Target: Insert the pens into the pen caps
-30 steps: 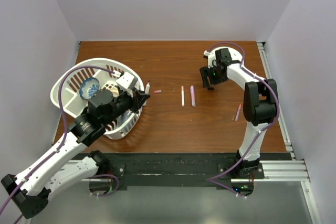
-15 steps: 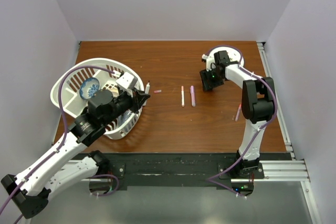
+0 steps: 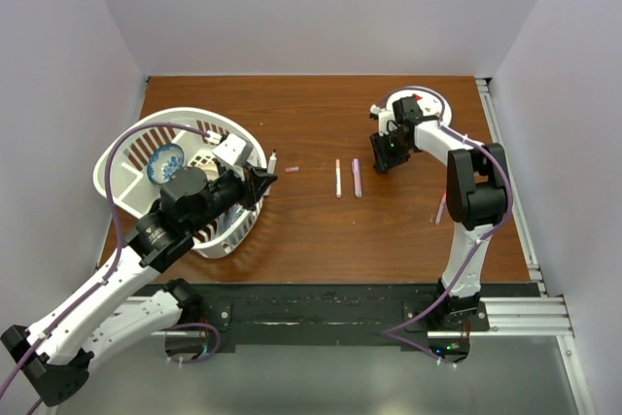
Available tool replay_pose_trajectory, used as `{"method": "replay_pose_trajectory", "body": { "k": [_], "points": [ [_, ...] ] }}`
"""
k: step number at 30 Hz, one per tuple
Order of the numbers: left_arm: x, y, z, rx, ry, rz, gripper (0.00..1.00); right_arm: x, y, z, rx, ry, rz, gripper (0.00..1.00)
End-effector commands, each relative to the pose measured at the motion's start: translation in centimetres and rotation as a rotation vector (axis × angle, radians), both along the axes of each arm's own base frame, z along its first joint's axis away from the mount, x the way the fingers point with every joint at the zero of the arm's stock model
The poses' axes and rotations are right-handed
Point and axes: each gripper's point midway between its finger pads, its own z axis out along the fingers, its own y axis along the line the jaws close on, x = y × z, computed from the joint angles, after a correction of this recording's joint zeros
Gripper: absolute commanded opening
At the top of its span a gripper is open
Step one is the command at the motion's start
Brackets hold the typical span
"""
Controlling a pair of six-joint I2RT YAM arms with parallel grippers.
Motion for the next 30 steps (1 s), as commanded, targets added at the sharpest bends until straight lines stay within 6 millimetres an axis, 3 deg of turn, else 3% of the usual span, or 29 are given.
{"method": "replay_pose_trajectory", "body": {
  "k": [1, 5, 11, 15, 25, 28, 30],
  "points": [
    [0.1, 0.1, 0.9, -0.022, -0.032, 0.005, 0.0, 0.3, 0.8, 2.4, 0.011, -0.04, 0.028, 0.38],
    [0.1, 0.1, 0.8, -0.02, -0.03, 0.005, 0.0, 0.8, 0.8, 2.3, -0.01, -0.047, 0.032, 0.52],
    [0.2, 0.1, 0.8, -0.017, -0.03, 0.008, 0.0, 1.1, 1.5, 1.7, -0.087, -0.054, 0.066, 0.53],
    [0.3, 0.2, 0.8, -0.017, -0.031, 0.012, 0.0, 1.1, 1.3, 1.2, -0.131, -0.046, 0.044, 0.4],
    [0.2, 0.1, 0.8, -0.022, -0.029, 0.01, 0.0, 0.5, 2.3, -0.3, -0.255, -0.032, 0.081, 0.33],
    [0.1, 0.2, 0.9, -0.025, -0.031, 0.013, 0.0, 0.4, 2.2, -0.5, -0.272, -0.022, 0.069, 0.24],
    [0.1, 0.2, 0.9, -0.028, -0.034, 0.012, 0.0, 0.0, 1.8, -0.9, -0.29, -0.001, 0.058, 0.12]
  ]
}}
